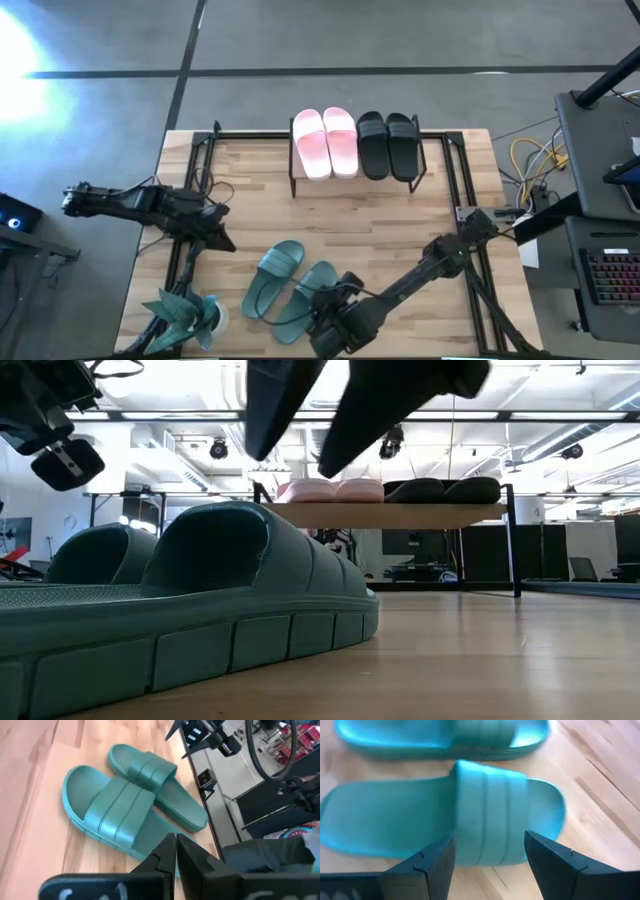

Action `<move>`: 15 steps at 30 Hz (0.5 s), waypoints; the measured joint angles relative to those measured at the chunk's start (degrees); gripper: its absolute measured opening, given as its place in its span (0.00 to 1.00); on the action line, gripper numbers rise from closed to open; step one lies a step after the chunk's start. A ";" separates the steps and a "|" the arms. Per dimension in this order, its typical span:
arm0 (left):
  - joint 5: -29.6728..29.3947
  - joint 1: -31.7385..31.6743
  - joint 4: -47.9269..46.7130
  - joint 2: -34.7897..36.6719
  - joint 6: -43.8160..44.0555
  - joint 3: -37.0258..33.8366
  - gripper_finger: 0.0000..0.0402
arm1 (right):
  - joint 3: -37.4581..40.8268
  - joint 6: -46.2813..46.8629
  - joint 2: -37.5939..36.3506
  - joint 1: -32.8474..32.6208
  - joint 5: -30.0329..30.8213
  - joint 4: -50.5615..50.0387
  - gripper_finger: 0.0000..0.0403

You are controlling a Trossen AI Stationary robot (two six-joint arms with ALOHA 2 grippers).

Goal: Pick and place slides into the shelf
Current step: Move the right green slipper to the center of the table

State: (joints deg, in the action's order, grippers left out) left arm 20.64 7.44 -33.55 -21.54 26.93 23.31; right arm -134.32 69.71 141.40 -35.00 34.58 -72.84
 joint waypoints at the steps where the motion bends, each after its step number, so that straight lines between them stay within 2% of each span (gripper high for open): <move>1: 0.00 0.00 -0.49 0.11 -0.32 0.00 0.00 | 0.06 -2.52 0.00 0.15 -0.33 0.86 0.56; 4: 0.00 0.00 -0.59 -0.02 -0.36 0.00 0.00 | 0.42 -8.66 0.36 0.47 -0.72 3.15 0.56; 10: 0.02 0.00 -0.49 -0.42 -0.38 0.00 0.00 | 0.44 -11.09 1.59 1.87 -1.04 3.85 0.56; 15: 0.02 -0.04 -0.51 -1.01 -0.38 0.00 0.00 | 0.46 -19.28 3.05 2.53 -4.72 8.89 0.56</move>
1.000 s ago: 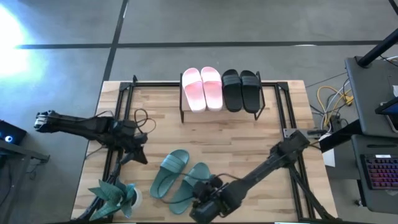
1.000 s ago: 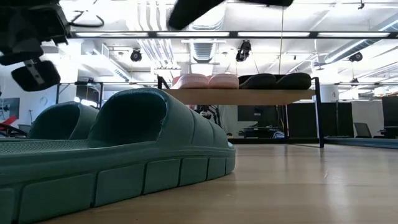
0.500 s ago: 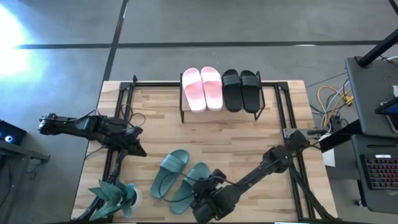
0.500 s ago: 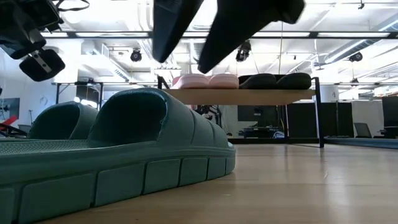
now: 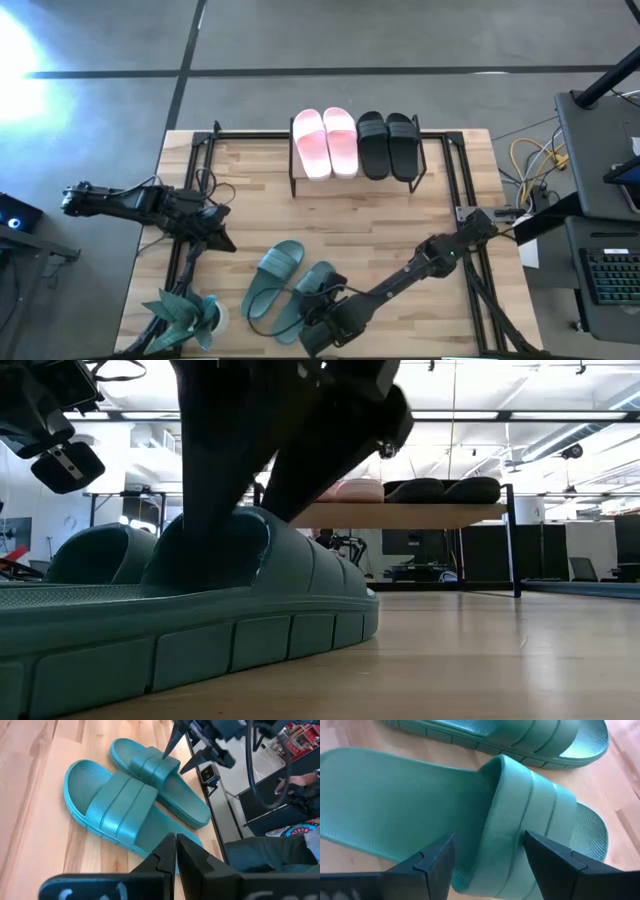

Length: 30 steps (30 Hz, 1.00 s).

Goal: Pick and place slides into the shelf
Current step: Move the right green slipper to the center of the table

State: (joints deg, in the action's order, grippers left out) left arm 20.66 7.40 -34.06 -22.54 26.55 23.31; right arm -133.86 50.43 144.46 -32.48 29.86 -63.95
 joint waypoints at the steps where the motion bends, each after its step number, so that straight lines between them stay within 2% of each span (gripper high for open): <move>1: 0.02 0.00 0.02 -0.15 0.00 0.00 0.00 | 0.04 -0.95 0.34 0.02 -0.08 0.20 0.56; 7: 0.00 0.00 0.04 -0.29 0.00 0.00 0.00 | 0.04 0.36 0.67 0.47 1.26 -1.70 0.56; 12: 0.00 0.00 0.06 -0.29 0.00 0.00 0.00 | 0.07 1.34 0.86 1.42 10.19 -9.35 0.55; 16: -0.04 0.00 0.06 -0.29 0.00 0.00 0.00 | 1.66 9.52 0.82 4.26 7.70 -20.47 0.42; 19: -0.06 0.00 0.09 -0.29 0.00 0.00 0.00 | 4.08 13.07 0.81 5.73 7.47 -24.59 0.23; 22: -0.09 0.00 0.10 -0.31 0.00 0.00 0.00 | 5.39 11.25 0.43 6.69 7.92 -24.59 0.06; 30: -0.15 0.00 0.17 -0.35 0.00 -0.01 0.00 | 10.58 13.87 -1.68 8.62 10.44 -25.87 0.03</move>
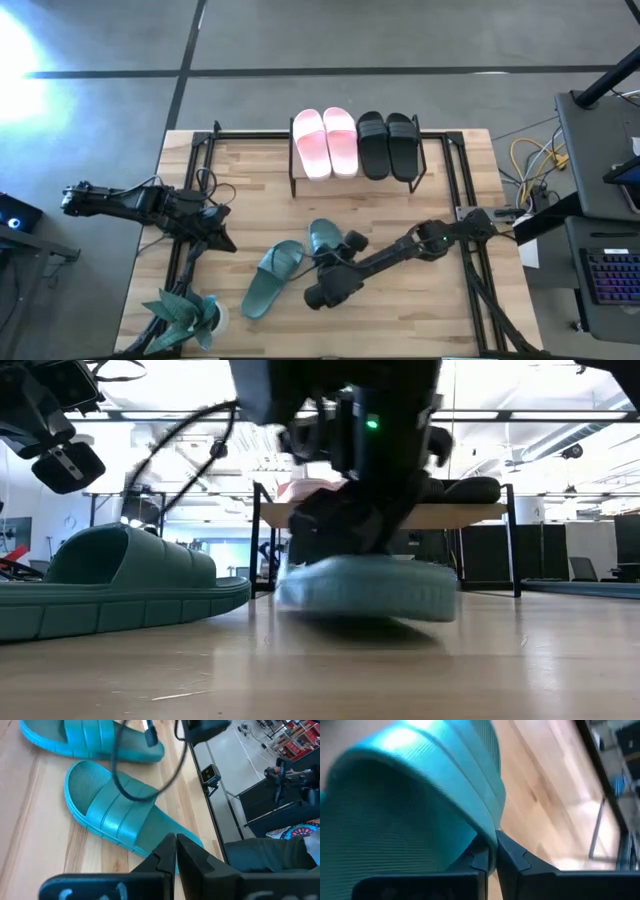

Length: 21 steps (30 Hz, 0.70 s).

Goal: Pick and place slides into the shelf
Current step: Move the right green slipper to the center of the table

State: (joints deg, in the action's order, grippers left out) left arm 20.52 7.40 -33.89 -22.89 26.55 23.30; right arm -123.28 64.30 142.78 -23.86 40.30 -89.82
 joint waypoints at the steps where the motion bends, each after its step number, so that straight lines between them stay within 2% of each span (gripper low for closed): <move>1: 0.00 0.00 -0.01 0.02 0.00 -0.01 0.00 | 1.53 1.42 -0.61 0.09 -1.10 -0.07 0.03; 6: -0.03 0.00 -0.04 0.10 0.02 -0.01 0.00 | 7.23 14.20 -3.56 -1.31 -6.44 0.01 0.03; 11: -0.28 0.00 -0.03 0.07 0.02 -0.04 0.00 | 8.29 30.69 -7.55 -4.81 -13.22 -0.09 0.03; 14: -0.93 0.01 -0.03 0.05 0.02 -0.04 0.00 | 8.46 41.21 -10.03 -6.69 -14.13 -0.02 0.03; 17: -0.99 0.01 0.28 0.06 0.00 -0.04 0.00 | 8.55 42.49 -12.26 -7.79 -13.41 -0.22 0.03; 21: -1.22 0.02 0.53 0.06 0.00 -0.04 0.00 | 12.26 37.18 -13.09 -7.52 -14.59 -0.11 0.03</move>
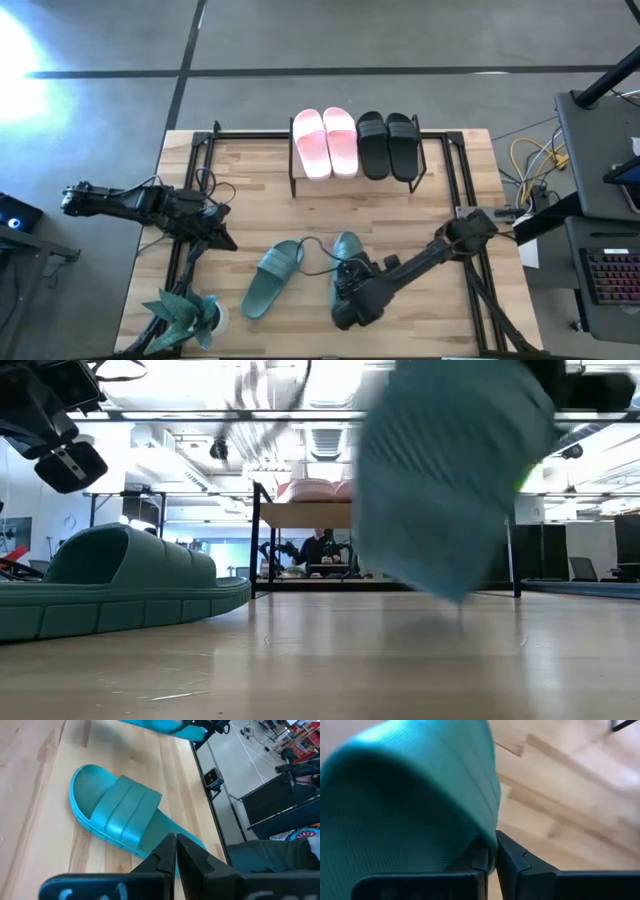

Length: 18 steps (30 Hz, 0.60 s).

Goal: Pick and place slides into the shelf
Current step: Move the right green slipper to the center of the table

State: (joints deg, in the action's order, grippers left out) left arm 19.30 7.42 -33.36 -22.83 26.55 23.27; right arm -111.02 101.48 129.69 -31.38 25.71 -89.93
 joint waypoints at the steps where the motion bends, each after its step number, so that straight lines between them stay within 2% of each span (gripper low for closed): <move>1: -0.32 -0.02 -0.06 0.00 0.00 0.00 0.00 | 1.81 -1.95 0.02 0.48 -1.01 0.12 0.03; 5: -1.10 -0.02 -0.04 0.00 0.01 0.00 0.00 | 9.67 -8.19 -0.20 2.14 -2.49 -0.55 0.03; 8: -1.49 -0.02 -0.04 0.08 0.04 0.00 0.00 | 13.46 -11.61 -1.14 2.04 1.75 0.07 0.03; 11: -1.83 -0.02 -0.11 -0.01 0.07 0.00 0.00 | 16.94 -10.88 -2.75 3.75 6.24 0.08 0.03; 15: -1.89 0.00 -0.09 -0.37 0.07 0.04 0.00 | 20.73 -6.28 -7.50 6.48 8.46 -0.21 0.03; 18: -2.58 0.00 -0.04 -0.59 0.07 0.04 0.00 | 23.70 -12.47 -9.82 8.44 8.61 -0.10 0.03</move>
State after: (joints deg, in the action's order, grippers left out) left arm 16.73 7.42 -33.41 -23.42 26.61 23.31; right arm -87.32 89.01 119.87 -22.94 34.32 -90.03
